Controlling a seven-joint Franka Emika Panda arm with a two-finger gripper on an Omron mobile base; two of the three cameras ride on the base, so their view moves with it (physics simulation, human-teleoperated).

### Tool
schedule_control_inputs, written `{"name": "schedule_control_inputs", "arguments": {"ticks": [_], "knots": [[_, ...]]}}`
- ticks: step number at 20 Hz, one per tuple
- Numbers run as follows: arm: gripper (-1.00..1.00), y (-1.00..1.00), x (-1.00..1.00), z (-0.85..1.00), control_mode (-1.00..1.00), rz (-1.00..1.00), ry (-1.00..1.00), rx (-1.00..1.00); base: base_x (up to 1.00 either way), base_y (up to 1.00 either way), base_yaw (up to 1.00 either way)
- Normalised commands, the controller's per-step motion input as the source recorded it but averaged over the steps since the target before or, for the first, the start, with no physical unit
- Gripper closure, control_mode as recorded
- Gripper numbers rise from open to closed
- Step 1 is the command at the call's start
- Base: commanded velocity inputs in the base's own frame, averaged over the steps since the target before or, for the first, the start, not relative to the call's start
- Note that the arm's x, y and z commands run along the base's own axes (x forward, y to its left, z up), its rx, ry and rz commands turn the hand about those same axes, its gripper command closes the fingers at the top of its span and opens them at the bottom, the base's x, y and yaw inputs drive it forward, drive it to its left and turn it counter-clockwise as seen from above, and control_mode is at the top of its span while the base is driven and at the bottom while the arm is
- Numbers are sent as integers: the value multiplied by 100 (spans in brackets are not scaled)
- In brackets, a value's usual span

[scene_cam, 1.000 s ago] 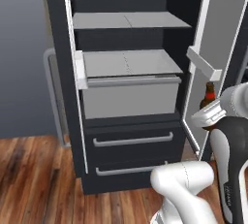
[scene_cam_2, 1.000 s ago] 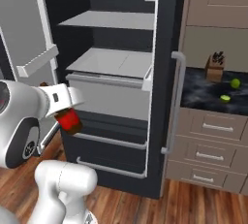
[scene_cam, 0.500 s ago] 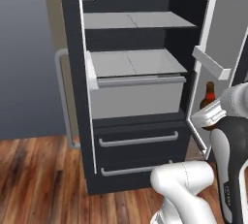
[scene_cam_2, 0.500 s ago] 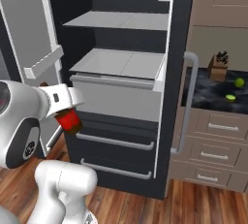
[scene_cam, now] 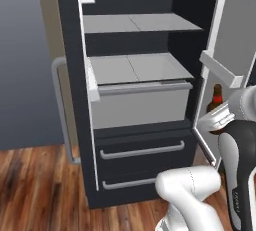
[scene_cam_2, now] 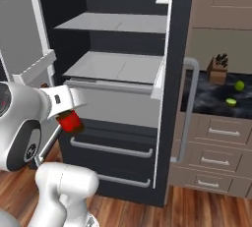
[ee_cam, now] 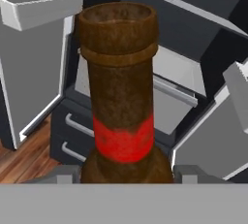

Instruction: Place the beer on the top shelf of the fridge to keep it out of children's reach, and place the kiwi and lime on lower shelves for easy access.

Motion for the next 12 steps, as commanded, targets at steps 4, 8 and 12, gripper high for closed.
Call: {"name": "schedule_control_inputs", "arguments": {"ticks": [4, 8, 12], "knots": [[100, 0, 0, 0, 100, 0, 0, 0, 56, 20, -7], [100, 0, 0, 0, 100, 0, 0, 0, 54, 26, -8], [100, 0, 0, 0, 100, 0, 0, 0, 56, 30, -7]]}}
